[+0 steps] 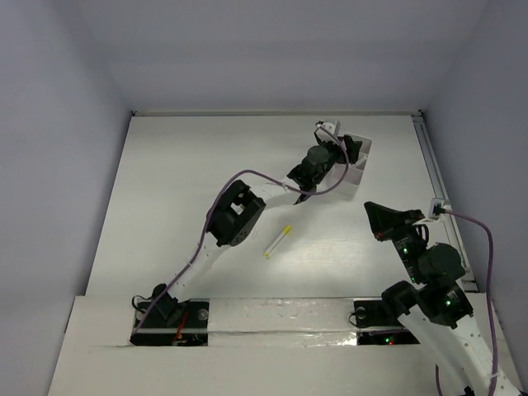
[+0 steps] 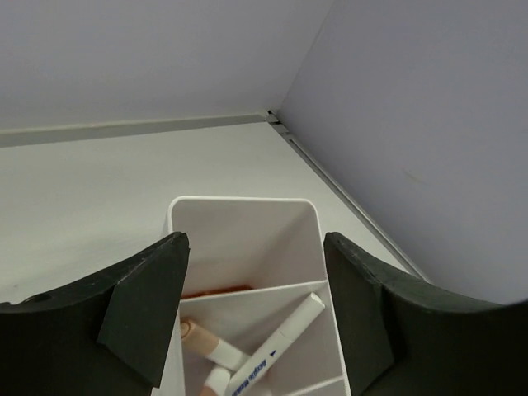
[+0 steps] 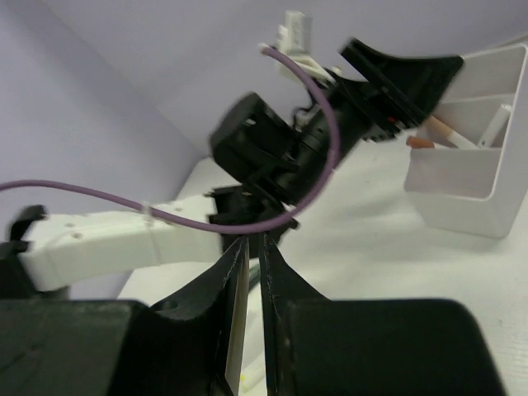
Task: Sort the stationery into containers
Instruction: Place the pen in the storage box, then pick up the pen from the center of the board.
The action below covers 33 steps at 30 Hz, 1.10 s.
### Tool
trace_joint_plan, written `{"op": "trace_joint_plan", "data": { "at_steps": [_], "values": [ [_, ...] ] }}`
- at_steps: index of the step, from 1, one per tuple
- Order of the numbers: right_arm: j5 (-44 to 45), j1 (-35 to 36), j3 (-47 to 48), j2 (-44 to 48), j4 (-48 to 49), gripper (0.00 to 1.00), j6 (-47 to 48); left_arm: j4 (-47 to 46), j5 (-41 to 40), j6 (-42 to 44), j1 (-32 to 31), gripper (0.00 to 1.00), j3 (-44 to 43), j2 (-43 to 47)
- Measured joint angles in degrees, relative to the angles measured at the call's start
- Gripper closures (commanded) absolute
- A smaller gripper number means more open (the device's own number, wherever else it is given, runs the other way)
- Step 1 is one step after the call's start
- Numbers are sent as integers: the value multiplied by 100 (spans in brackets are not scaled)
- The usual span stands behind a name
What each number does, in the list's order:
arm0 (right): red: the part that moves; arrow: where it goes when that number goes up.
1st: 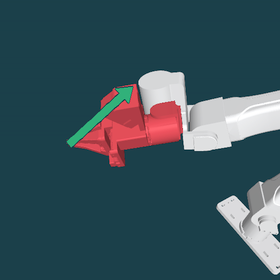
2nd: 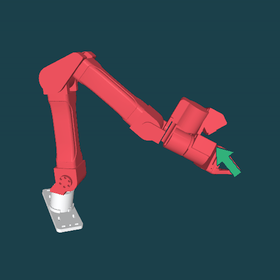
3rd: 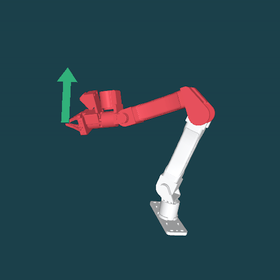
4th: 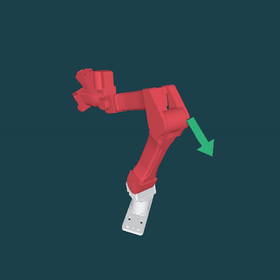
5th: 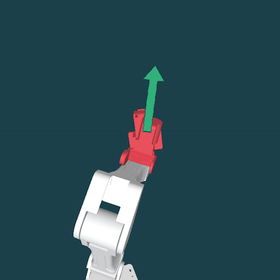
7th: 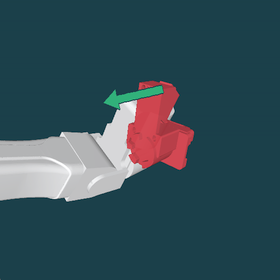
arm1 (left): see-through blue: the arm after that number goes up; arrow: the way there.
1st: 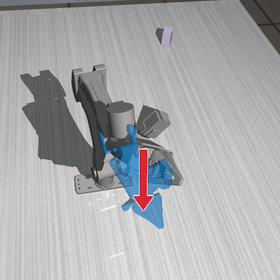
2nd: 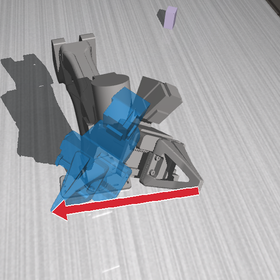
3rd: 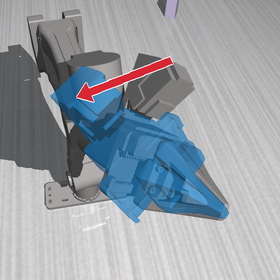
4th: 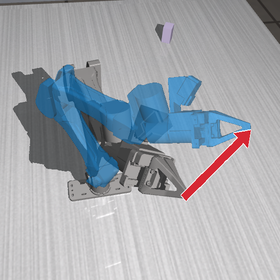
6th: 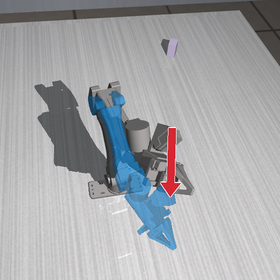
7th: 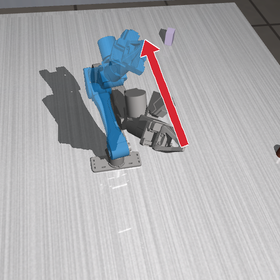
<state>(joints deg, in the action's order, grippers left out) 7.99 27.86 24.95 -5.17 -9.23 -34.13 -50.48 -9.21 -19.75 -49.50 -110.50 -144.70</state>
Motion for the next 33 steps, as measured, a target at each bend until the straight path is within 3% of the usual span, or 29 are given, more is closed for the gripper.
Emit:
{"op": "trace_joint_plan", "data": {
  "at_steps": [3,5,11,14,16,19,20,24,28,33],
  "values": [
    [-2,0,2,-275,-87,90,9,-116,-7,35,2,33,643,564],
    [-22,0,4,-579,-153,100,26,-164,-15,61,4,32,1060,1049],
    [-308,0,0,-1552,-177,100,72,-459,-83,162,9,42,2096,2774],
    [-638,0,-28,-2341,-4,100,90,-470,-101,101,9,60,2782,3718],
    [-887,4,-44,-2990,164,100,85,-516,-144,-66,11,81,3477,4334],
    [-1233,109,-74,-3987,520,91,28,-568,-308,-343,13,97,4666,5038],
    [-1316,184,-83,-4293,614,74,-4,-555,-363,-439,13,99,5027,5176],
    [-1484,581,-48,-5248,955,45,-57,-210,-603,-772,17,100,6404,5604],
    [-1469,1016,225,-6153,1113,42,-57,393,-804,-1023,28,100,7213,6151],
    [-1268,1384,656,-7016,1360,48,-96,896,-1014,-1266,48,100,7980,7311]
  ]
}}
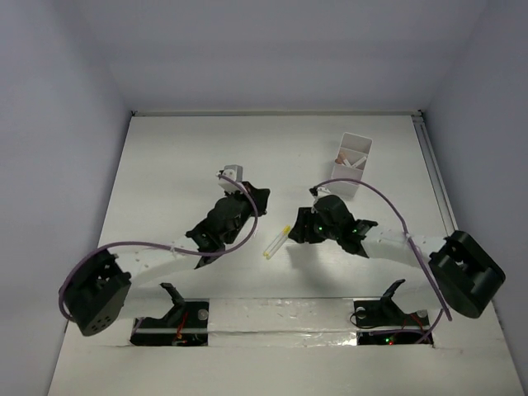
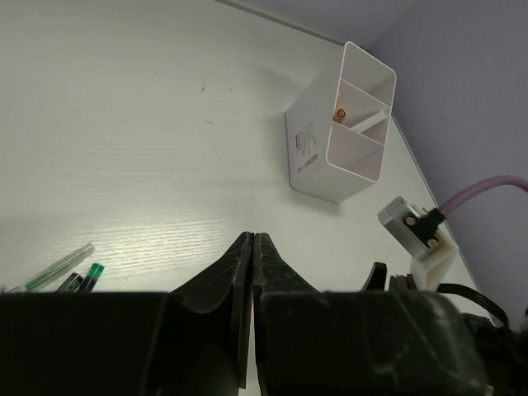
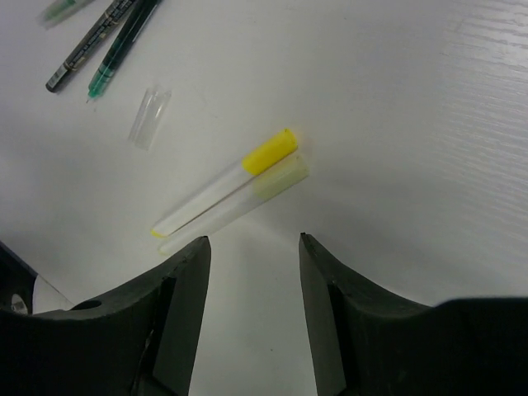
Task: Sort the stationery into containers
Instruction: Pick up the pen from the center of the board.
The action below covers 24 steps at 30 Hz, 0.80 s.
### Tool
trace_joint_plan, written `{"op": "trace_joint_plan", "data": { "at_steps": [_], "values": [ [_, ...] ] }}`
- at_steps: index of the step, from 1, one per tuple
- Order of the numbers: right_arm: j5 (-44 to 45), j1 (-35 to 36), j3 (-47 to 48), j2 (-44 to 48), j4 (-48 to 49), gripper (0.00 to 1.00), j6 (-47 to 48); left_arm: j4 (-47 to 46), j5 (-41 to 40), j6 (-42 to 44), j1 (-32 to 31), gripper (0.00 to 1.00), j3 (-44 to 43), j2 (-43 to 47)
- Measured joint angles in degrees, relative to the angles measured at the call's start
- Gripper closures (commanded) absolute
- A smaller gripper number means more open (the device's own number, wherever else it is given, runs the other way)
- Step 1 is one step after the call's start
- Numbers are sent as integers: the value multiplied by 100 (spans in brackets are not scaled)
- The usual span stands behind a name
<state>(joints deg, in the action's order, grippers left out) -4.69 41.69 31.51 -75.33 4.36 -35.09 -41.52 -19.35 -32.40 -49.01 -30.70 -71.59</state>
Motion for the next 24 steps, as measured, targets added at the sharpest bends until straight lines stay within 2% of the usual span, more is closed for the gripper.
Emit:
{"op": "trace_joint_plan", "data": {
  "at_steps": [8,17,24],
  "values": [
    [511,238,501,-765,-28,53,-136,605,-33,-243,0,99,691,938],
    [962,501,1167,-1294,-514,62,-339,750,485,-243,0,96,1054,1016],
    [1320,608,1248,-1375,-1012,68,-466,699,782,-247,0,95,1095,1305]
  ]
}}
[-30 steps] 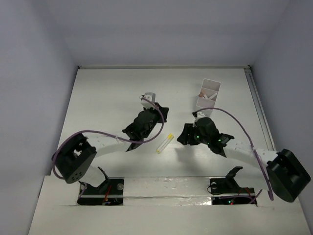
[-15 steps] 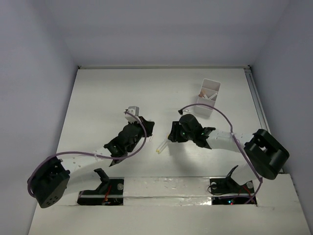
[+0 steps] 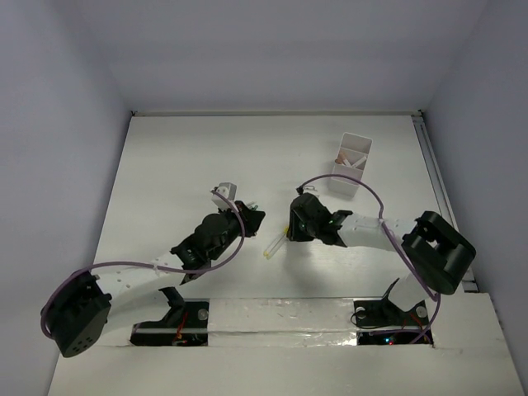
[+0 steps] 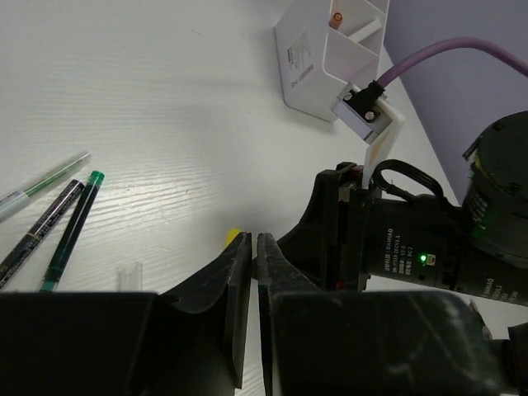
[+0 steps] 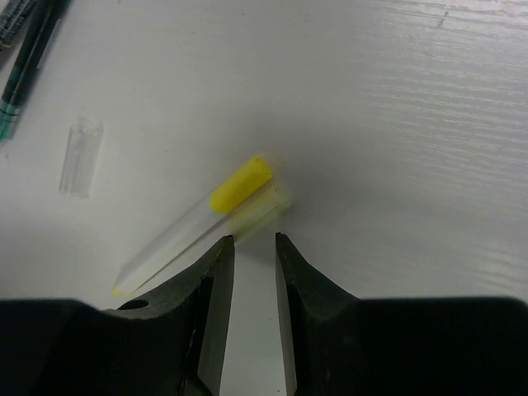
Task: Sort the stationery into containers
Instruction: Pick up the pen from the center of the board.
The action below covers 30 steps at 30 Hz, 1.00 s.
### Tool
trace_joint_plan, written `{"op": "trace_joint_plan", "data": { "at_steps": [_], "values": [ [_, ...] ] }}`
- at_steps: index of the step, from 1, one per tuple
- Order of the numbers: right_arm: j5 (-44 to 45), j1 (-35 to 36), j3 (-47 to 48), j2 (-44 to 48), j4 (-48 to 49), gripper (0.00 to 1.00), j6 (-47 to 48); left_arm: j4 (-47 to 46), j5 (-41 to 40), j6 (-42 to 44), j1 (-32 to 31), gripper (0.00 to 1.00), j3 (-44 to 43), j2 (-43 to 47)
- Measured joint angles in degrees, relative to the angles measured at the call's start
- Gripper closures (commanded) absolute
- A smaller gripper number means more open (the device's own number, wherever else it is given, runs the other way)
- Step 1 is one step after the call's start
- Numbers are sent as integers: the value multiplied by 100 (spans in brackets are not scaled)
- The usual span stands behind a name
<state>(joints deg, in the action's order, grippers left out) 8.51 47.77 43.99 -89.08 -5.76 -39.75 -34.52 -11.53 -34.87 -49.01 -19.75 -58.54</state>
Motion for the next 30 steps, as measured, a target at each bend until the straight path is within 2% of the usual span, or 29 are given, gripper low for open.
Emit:
{"op": "trace_joint_plan", "data": {
  "at_steps": [4,9,11,14,21,28,30],
  "values": [
    [125,48,28,-57,-168,68,-66,-76,111,-20,0,95,72,68],
    [258,107,144,-140,-286,59,-105,-166,214,-68,0,94,142,59],
    [293,107,197,-162,-315,59,-98,-216,245,-85,0,94,142,48],
    [326,107,210,-162,-343,65,-94,-284,260,-105,0,94,142,24],
    [278,107,219,101,-424,56,-57,-361,302,-125,0,94,142,-57],
    [173,107,240,-136,-278,56,-59,-378,341,-131,0,94,142,-138],
    [160,107,273,-256,-177,59,-83,-382,343,-140,0,94,142,-138]
  ]
}}
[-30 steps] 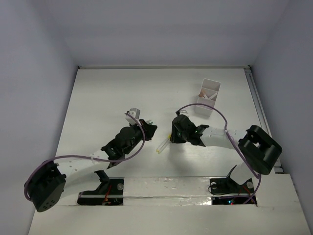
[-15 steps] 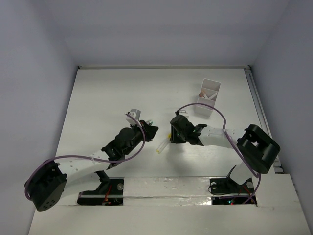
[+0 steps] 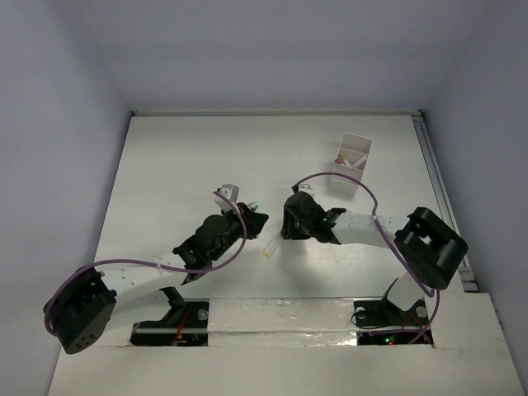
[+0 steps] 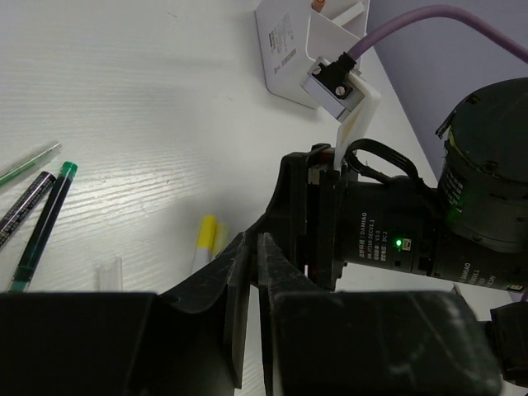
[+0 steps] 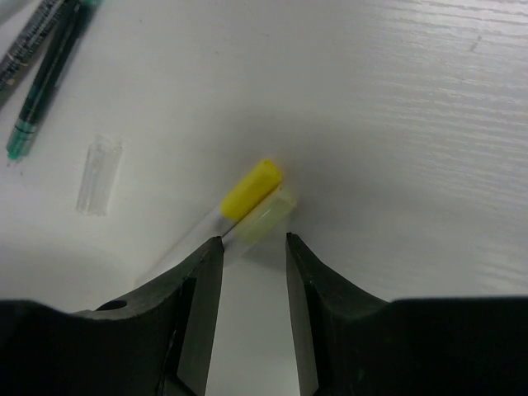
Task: Sort the stationery into containers
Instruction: Pick up the pen from the center of the board.
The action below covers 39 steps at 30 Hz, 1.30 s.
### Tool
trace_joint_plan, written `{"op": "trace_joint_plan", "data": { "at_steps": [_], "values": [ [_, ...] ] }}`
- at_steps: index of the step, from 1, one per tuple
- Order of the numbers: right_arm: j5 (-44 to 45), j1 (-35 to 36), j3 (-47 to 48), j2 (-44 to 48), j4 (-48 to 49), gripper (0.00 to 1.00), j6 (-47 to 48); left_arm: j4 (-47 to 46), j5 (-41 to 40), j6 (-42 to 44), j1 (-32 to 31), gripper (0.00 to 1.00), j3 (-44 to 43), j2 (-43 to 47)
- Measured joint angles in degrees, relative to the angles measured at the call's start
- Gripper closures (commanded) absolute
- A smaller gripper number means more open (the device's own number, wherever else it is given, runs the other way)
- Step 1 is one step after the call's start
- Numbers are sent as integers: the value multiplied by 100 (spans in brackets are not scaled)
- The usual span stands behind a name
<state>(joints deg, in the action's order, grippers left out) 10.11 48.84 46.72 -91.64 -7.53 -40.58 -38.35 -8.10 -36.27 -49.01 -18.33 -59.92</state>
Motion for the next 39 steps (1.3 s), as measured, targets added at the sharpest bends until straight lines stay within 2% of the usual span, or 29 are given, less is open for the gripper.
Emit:
{"op": "trace_joint_plan", "data": {
  "at_steps": [3,5,7,10,16,23,27,29,30,33,36,39],
  "values": [
    [-4,0,83,-120,138,63,-15,-2,2,-4,0,94,0,0],
    [37,0,85,-153,138,70,0,-2,4,-4,0,94,0,0],
    [111,0,87,-164,81,72,17,-4,9,-4,0,94,2,0],
    [240,0,92,-149,-17,71,74,-9,13,-7,0,94,2,-2],
    [470,0,142,-98,-323,60,280,-61,17,-7,0,93,2,-46],
    [614,0,323,-203,-557,61,535,-72,57,-7,0,92,0,-181],
    [671,0,544,-382,-704,74,684,-44,50,0,0,89,0,-181],
    [726,0,599,-431,-748,78,756,42,24,11,0,83,0,-146],
    [745,0,608,-437,-761,85,787,98,-7,26,0,77,0,-118],
    [782,0,632,-435,-841,100,885,293,-120,79,0,70,-2,22],
    [859,4,651,-424,-898,100,966,479,-234,131,0,66,-4,142],
    [1016,-7,634,-352,-1029,100,1069,608,-254,155,0,67,-4,164]
  ]
}}
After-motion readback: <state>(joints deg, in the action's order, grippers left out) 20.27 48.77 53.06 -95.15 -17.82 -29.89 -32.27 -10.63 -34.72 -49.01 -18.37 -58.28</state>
